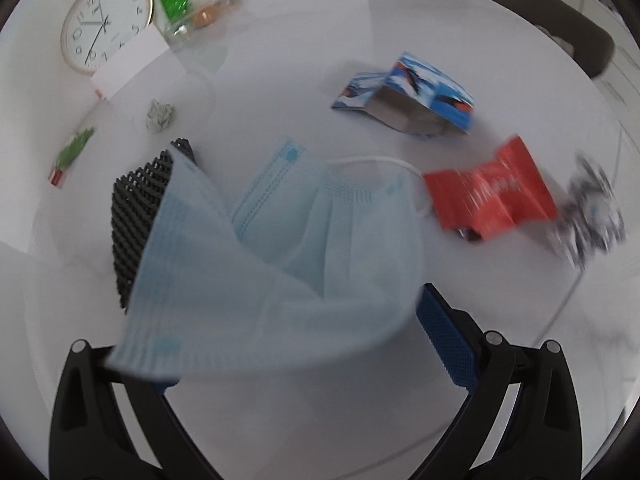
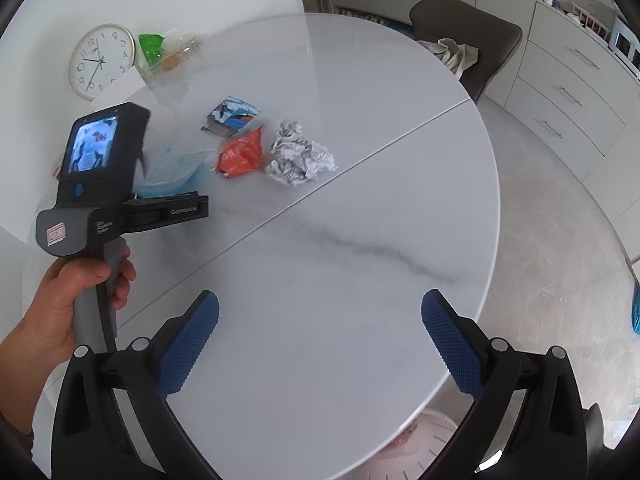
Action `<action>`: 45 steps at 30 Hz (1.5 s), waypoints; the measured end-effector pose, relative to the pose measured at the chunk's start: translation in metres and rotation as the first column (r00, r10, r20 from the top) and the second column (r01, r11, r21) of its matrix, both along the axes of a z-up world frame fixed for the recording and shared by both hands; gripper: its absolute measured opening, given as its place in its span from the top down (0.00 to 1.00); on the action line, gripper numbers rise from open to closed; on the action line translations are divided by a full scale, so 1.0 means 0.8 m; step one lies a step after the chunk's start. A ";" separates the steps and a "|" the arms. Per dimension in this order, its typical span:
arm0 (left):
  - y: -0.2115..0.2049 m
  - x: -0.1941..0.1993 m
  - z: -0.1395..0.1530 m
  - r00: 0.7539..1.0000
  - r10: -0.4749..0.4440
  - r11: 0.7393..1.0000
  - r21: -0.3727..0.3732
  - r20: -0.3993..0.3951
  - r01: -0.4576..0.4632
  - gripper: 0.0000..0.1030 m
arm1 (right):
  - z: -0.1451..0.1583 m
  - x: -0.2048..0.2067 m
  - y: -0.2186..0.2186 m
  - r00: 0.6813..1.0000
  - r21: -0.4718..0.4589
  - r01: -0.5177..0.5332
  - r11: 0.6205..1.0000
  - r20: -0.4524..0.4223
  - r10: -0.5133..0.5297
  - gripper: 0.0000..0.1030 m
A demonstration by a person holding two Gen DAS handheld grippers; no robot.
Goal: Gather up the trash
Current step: 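Grasp the blue face mask with the left tool, then grasp the crumpled silver foil wrapper with the right tool while the left holds the mask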
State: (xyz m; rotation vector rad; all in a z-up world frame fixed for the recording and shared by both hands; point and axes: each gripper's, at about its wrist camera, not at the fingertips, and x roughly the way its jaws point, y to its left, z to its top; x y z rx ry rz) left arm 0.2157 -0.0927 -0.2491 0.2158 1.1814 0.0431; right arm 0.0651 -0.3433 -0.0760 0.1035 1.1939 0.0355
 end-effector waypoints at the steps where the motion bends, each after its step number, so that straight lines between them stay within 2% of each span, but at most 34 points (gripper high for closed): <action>1: 0.002 0.005 0.000 1.000 0.004 1.000 -0.011 0.002 -0.004 0.13 | -0.003 0.006 -0.001 1.000 0.002 -0.002 1.000 -0.002 0.002 0.02; 3: 0.006 0.013 0.002 1.000 -0.010 0.999 -0.046 0.000 0.010 0.32 | -0.011 0.023 -0.003 1.000 0.017 -0.010 1.000 -0.007 0.010 0.02; 5: 0.007 0.020 0.001 1.000 -0.021 0.998 -0.062 -0.006 0.020 0.42 | -0.018 0.041 -0.003 1.000 0.028 -0.023 0.999 -0.011 0.023 0.02; 6: 0.010 0.024 0.001 1.000 -0.027 0.997 -0.069 -0.007 0.027 0.51 | -0.020 0.048 -0.002 1.000 0.029 -0.029 0.999 -0.011 0.029 0.02; 8: 0.015 0.030 0.001 0.999 -0.038 0.996 -0.078 -0.015 0.036 0.62 | -0.025 0.065 0.001 0.999 0.028 -0.045 0.999 -0.012 0.046 0.02; 12: 0.028 0.035 0.006 0.999 -0.042 0.993 -0.112 -0.020 0.039 0.75 | -0.033 0.098 0.012 0.995 0.010 -0.096 0.995 -0.008 0.096 0.02; 22: 0.063 0.020 0.039 0.999 -0.047 0.988 -0.149 -0.002 0.046 0.78 | -0.084 0.178 0.051 0.970 -0.094 -0.242 0.966 -0.049 0.239 0.04; 24: 0.072 0.022 0.043 0.998 -0.056 0.988 -0.147 0.001 0.056 0.78 | -0.097 0.186 0.056 0.965 -0.101 -0.260 0.960 -0.072 0.254 0.19; 25: 0.075 0.018 0.048 0.998 -0.061 0.986 -0.154 0.003 0.060 0.78 | -0.102 0.188 0.057 0.962 -0.096 -0.266 0.959 -0.083 0.259 0.31; 26: 0.079 0.015 0.051 0.998 -0.064 0.985 -0.158 0.003 0.064 0.78 | -0.105 0.188 0.058 0.961 -0.082 -0.269 0.960 -0.093 0.261 0.38; 28: 0.082 0.006 0.054 0.998 -0.067 0.985 -0.158 0.004 0.067 0.78 | -0.105 0.186 0.059 0.961 -0.064 -0.266 0.962 -0.093 0.259 0.45; 34: 0.093 -0.011 0.060 0.997 -0.078 0.980 -0.183 0.004 0.078 0.78 | -0.084 0.165 0.056 0.966 -0.057 -0.253 0.966 -0.062 0.250 0.49; 36: 0.094 -0.017 0.060 0.996 -0.092 0.980 -0.175 0.001 0.090 0.78 | -0.063 0.152 0.056 0.974 -0.060 -0.228 0.972 -0.023 0.227 0.49; 40: 0.096 -0.042 0.064 0.994 -0.107 0.976 -0.191 -0.004 0.104 0.78 | -0.017 0.126 0.052 0.979 0.021 -0.197 0.980 0.051 0.196 0.49; 44: 0.089 -0.086 0.086 0.981 -0.193 0.963 -0.190 0.020 0.193 0.78 | 0.021 0.071 0.037 0.981 0.084 -0.175 0.981 0.100 0.166 0.49; 45: 0.085 -0.105 0.095 0.972 -0.233 0.952 -0.200 0.027 0.234 0.78 | 0.028 0.057 0.031 0.982 0.084 -0.169 0.982 0.105 0.160 0.49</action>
